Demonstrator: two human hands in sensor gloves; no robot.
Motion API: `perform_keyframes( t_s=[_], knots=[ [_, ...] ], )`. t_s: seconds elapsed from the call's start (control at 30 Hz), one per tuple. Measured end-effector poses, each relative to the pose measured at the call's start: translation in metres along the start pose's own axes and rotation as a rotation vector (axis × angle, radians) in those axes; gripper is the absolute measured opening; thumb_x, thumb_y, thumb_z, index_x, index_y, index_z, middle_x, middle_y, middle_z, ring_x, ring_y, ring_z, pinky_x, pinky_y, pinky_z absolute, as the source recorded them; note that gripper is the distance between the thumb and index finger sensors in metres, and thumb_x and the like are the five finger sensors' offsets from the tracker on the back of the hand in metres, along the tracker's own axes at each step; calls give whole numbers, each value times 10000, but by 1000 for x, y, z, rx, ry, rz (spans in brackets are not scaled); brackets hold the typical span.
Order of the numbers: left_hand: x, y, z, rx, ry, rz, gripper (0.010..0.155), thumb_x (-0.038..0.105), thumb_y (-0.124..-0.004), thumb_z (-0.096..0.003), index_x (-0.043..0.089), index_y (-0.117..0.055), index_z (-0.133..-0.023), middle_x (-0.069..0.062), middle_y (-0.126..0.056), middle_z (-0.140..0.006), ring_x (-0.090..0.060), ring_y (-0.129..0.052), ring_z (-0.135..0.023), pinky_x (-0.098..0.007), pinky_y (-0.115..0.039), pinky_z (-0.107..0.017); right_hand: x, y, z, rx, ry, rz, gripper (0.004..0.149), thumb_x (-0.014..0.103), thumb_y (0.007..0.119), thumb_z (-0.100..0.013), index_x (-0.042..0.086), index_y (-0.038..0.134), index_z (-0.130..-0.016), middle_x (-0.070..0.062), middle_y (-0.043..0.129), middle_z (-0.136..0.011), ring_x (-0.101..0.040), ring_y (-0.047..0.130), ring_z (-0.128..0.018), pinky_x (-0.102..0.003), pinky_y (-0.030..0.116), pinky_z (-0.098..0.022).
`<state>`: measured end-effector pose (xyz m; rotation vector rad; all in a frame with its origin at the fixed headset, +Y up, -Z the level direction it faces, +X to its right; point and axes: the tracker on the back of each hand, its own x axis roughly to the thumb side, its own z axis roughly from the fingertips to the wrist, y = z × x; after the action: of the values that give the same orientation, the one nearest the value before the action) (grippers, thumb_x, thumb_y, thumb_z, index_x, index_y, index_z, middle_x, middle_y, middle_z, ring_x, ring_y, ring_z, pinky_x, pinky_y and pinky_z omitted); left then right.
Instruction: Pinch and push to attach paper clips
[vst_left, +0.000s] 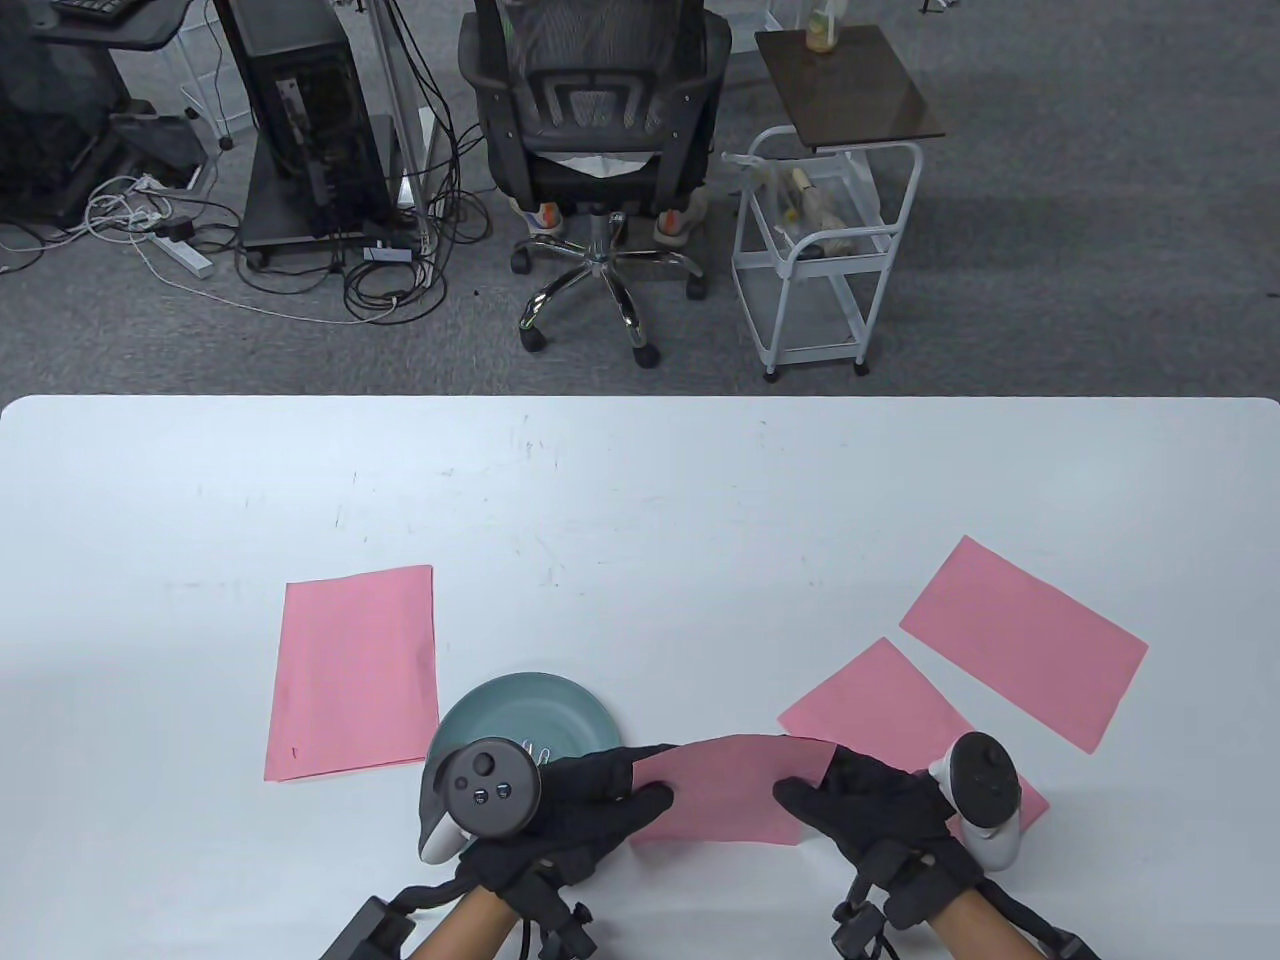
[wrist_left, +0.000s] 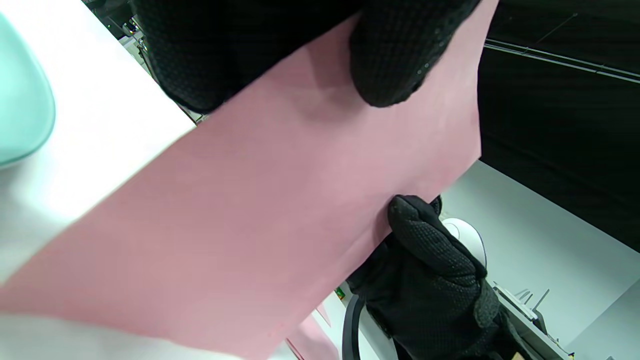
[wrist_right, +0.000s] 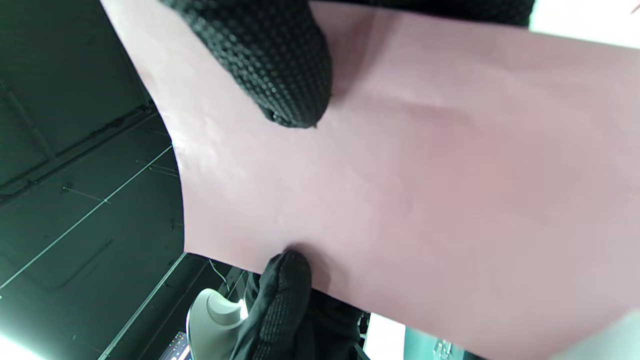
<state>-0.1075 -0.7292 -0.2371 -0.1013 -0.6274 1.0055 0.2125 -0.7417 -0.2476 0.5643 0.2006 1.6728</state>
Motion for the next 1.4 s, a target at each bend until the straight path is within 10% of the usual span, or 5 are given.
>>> perform_keyframes(
  t_s=[0.33,0.6,0.97,1.4],
  knots=[
    [0,30,-2,-136,7,-111,432,298,-858,-572,210,-829,-994,-24,-980,-887,-256,-1019,-762,-474,-824,-627,0,0,1,4,-5,0,385,186,834,-560,195,807,-944,-88,912,-905,-312,938,-764,-488,777,-539],
    [-22,79,17,-2,375,-584,447,291,-868,-570,209,-817,-1006,-45,-946,-917,-283,-981,-793,-510,-786,-655,-3,-1,1,-13,20,-9,387,188,831,-562,191,803,-948,-89,909,-907,-312,934,-768,-490,772,-544],
    [-41,51,6,-293,767,-905,463,371,-869,-569,174,-845,-987,-76,-955,-885,-301,-984,-750,-518,-784,-639,-2,-3,2,-26,24,-5,386,193,827,-563,191,802,-948,-88,909,-905,-310,934,-765,-484,773,-544],
    [-39,25,-8,-343,779,-1079,490,389,-912,-540,127,-865,-951,-94,-972,-842,-316,-993,-713,-535,-784,-624,-2,-4,2,-25,18,7,387,197,827,-563,188,801,-949,-92,910,-903,-307,935,-764,-483,773,-543]
  ],
)
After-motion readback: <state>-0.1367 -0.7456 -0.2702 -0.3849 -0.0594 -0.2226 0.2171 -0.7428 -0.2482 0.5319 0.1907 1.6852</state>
